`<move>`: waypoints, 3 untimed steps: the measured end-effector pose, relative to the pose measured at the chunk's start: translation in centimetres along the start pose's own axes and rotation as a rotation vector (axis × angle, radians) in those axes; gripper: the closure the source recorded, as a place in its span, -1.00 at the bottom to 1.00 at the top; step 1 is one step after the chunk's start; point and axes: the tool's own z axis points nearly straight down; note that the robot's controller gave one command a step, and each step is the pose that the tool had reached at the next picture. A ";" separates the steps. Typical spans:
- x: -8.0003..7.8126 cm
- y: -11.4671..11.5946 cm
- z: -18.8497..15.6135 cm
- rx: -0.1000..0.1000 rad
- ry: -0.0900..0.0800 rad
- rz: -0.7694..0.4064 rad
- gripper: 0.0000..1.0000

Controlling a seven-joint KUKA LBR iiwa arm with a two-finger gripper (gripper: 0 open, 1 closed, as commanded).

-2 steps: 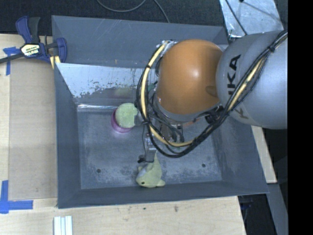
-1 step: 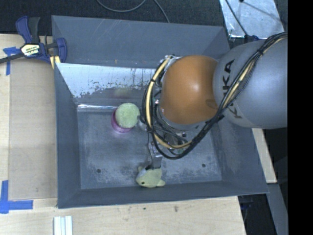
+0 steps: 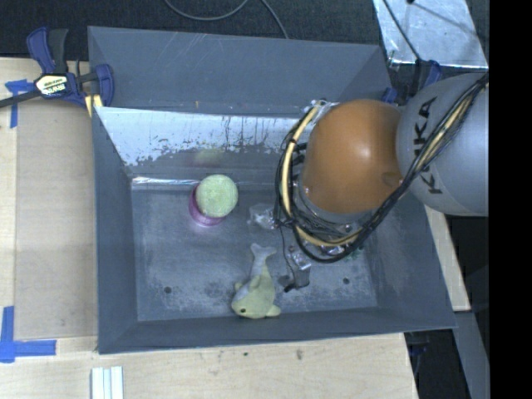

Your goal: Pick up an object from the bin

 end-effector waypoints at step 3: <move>-1.5 1.0 9.0 -0.001 -0.002 -0.620 1.00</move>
Offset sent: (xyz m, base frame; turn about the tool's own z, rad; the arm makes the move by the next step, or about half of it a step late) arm 0.0180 0.0198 -0.0902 -0.5886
